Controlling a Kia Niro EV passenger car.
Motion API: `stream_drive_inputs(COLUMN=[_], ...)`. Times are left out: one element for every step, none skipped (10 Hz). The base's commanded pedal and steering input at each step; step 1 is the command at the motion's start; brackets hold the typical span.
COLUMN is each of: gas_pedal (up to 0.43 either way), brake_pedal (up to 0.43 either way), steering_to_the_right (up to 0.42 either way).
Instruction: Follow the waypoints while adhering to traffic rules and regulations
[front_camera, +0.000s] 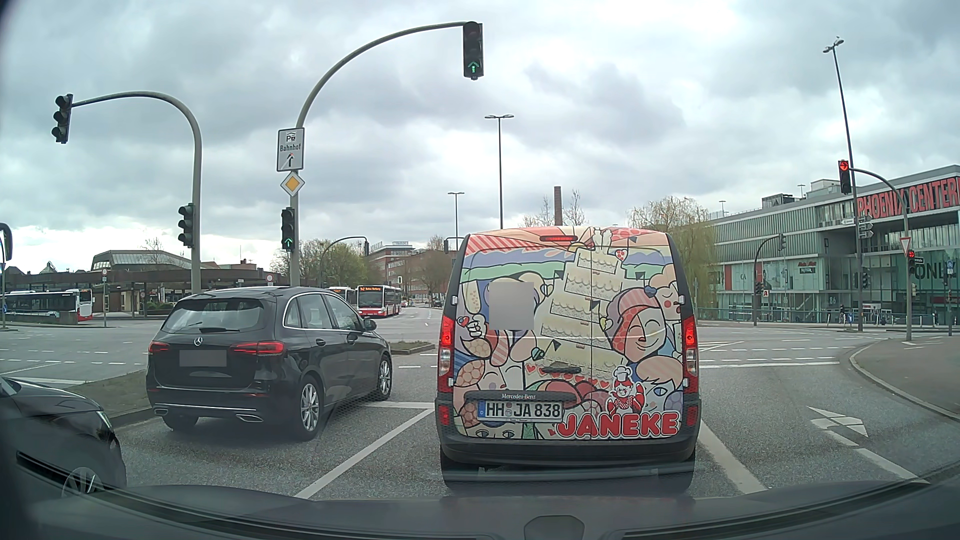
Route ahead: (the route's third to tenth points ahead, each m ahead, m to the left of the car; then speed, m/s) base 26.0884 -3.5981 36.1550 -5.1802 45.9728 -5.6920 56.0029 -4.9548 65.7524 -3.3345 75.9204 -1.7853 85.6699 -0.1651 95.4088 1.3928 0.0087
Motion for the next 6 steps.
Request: stream_drive_inputs(gas_pedal=[0.0, 0.0, 0.0, 0.0, 0.0, 0.0], brake_pedal=[0.256, 0.256, 0.256, 0.226, 0.128, 0.006], steering_to_the_right=[0.054, 0.054, 0.054, 0.054, 0.054, 0.054])
